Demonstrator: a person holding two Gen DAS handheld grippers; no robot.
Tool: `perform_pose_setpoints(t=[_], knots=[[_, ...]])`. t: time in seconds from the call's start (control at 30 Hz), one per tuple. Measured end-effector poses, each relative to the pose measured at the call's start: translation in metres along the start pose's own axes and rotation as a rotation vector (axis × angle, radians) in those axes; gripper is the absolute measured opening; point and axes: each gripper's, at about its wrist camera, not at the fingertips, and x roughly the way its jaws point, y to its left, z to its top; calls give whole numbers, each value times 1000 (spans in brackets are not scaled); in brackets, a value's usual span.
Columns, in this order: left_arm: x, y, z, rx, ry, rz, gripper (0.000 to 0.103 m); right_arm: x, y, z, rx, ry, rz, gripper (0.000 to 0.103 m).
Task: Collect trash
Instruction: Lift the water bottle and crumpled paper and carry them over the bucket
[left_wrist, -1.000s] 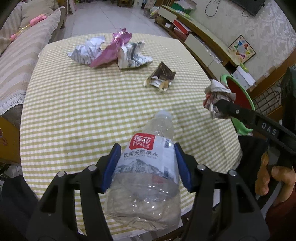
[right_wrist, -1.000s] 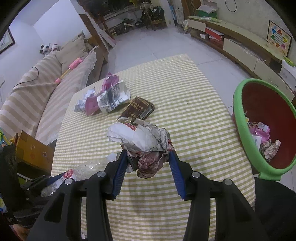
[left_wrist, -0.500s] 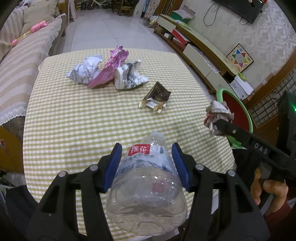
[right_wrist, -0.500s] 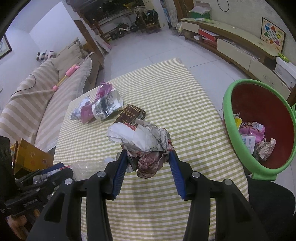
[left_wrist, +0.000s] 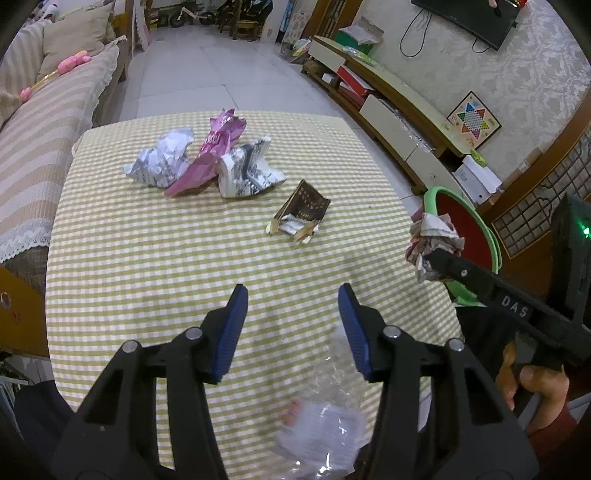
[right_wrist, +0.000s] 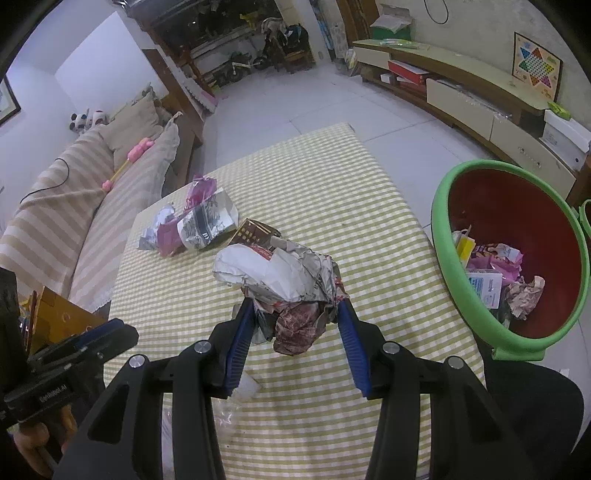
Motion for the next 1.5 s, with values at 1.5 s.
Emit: perform_pose_setpoints(t=[1.5], knots=[[2, -19, -22, 78, 58, -26, 59, -2, -10, -9, 13, 8, 3, 45]])
